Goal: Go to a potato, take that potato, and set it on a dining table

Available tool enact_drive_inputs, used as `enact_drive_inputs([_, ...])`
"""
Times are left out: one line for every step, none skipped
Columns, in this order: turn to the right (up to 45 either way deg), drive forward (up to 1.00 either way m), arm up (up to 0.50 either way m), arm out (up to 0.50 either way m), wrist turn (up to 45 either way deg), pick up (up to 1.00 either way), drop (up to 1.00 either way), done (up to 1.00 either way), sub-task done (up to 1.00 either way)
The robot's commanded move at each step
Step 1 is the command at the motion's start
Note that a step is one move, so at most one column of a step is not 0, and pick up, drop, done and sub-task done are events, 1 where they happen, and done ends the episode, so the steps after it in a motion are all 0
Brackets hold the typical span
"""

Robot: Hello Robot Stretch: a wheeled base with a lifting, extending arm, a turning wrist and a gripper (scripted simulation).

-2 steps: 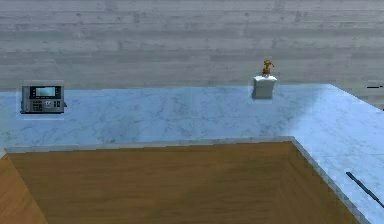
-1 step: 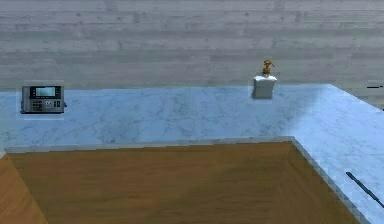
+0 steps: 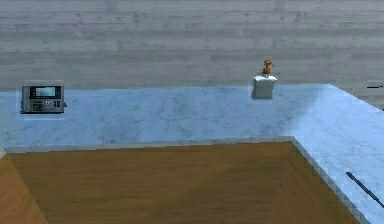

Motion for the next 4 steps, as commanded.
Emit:
enact_drive_inputs([0.0, 0.0, -0.12, 0.0, 0.0, 0.0, 0.0, 0.0, 0.0])
enact_drive_inputs([0.0, 0.0, 0.0, 0.0, 0.0, 1.0, 0.0, 0.0, 0.0])
enact_drive_inputs([0.0, 0.0, 0.1, 0.0, 0.0, 0.0, 0.0, 0.0, 0.0])
enact_drive_inputs([0.0, 0.0, 0.02, 0.0, 0.0, 0.0, 0.0, 0.0, 0.0])
